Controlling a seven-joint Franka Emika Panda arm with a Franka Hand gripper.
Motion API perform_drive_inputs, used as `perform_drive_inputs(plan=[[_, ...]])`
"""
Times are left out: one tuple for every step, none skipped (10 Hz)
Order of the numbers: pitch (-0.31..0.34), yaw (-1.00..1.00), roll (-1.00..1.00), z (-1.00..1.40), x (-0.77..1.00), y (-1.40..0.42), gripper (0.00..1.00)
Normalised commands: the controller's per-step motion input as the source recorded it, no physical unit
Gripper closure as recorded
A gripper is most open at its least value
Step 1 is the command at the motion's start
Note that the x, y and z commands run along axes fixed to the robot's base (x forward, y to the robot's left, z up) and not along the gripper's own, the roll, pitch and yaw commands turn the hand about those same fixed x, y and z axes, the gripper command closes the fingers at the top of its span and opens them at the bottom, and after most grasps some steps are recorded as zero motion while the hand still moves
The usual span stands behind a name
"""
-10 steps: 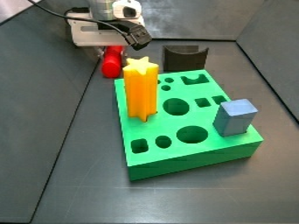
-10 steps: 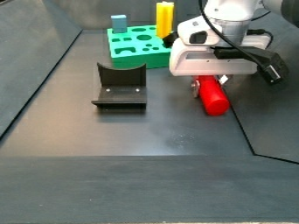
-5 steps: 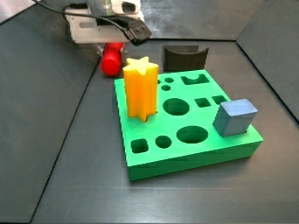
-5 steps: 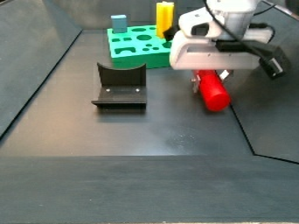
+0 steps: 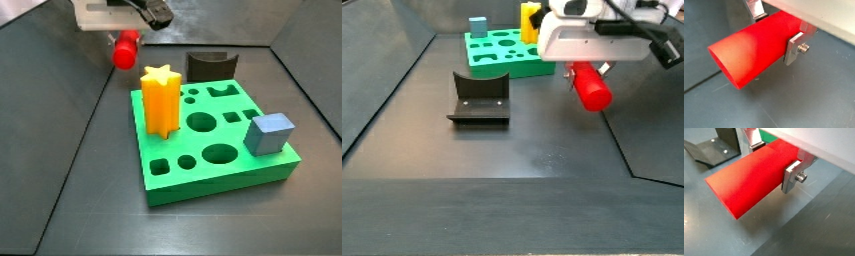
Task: Pick up the round object. Move up. Place the round object on the fixture. Regrasp the round object. Move to above the board. Insert the round object.
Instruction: Place the round object on the fixture.
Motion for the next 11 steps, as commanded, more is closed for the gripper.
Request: perform_drive_inputs(plan=[[0.003, 0.0, 0.01, 1.0, 0.0, 0.0, 1.0], [0.011, 0.0, 0.01, 1.0, -0.01, 0.0, 1.0], [0.018, 0.0, 0.01, 1.0, -0.01, 0.0, 1.0], [0.02, -0.01, 0.01, 1.0, -0.02, 0.0, 1.0], [0.021, -0.01, 0.02, 1.0, -0.02, 0.01, 1.0], [0.025, -0.01, 0.02, 1.0, -0.03, 0.01, 1.0], [0.028, -0.01, 0.03, 1.0, -0.03, 0.01, 1.0], [0.035, -0.01, 0.03, 0.89, -0.03, 0.02, 1.0], [0.041, -0.01, 0.04, 0.69, -0.02, 0.02, 1.0], [0.048, -0.01, 0.04, 0.59, -0.02, 0.02, 1.0], [0.06, -0.01, 0.04, 0.39, -0.01, 0.02, 1.0]])
